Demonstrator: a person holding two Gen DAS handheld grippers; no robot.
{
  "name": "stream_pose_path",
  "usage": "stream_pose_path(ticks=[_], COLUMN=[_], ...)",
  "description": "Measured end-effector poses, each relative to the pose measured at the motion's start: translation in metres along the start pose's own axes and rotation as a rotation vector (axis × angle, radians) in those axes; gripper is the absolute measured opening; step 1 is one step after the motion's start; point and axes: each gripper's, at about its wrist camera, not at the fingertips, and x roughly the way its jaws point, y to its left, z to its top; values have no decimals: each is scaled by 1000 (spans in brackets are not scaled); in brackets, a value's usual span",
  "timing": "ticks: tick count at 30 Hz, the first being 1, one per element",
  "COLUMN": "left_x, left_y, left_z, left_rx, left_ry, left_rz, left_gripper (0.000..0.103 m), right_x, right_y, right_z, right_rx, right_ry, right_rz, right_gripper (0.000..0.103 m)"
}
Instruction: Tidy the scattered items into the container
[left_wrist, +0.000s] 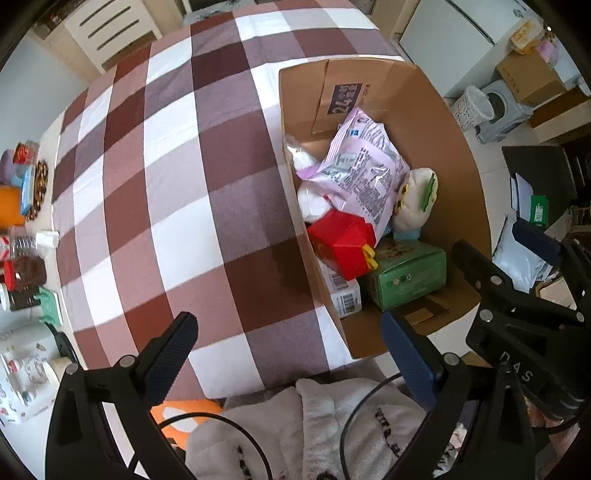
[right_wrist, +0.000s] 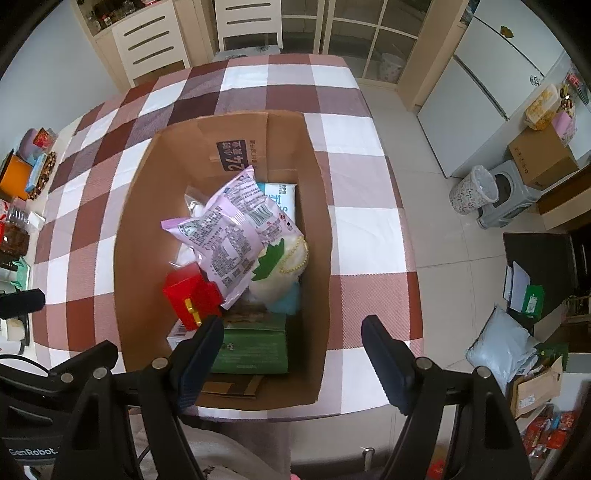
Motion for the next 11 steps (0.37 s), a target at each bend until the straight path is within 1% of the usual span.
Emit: stream_pose_path(ticks=[3,11], left_x=[0,0], left_y=[-2,-1], left_z=[0,1], left_rx=[17,32], left_ry=[-11,-17], left_rz=[20,29], left_gripper=[100,100], right_x=[2,5], right_y=[-1,0], right_z=[0,1], right_rx=[3,1], right_ry=[7,14], right_rz=[9,15], right_gripper=[79,79])
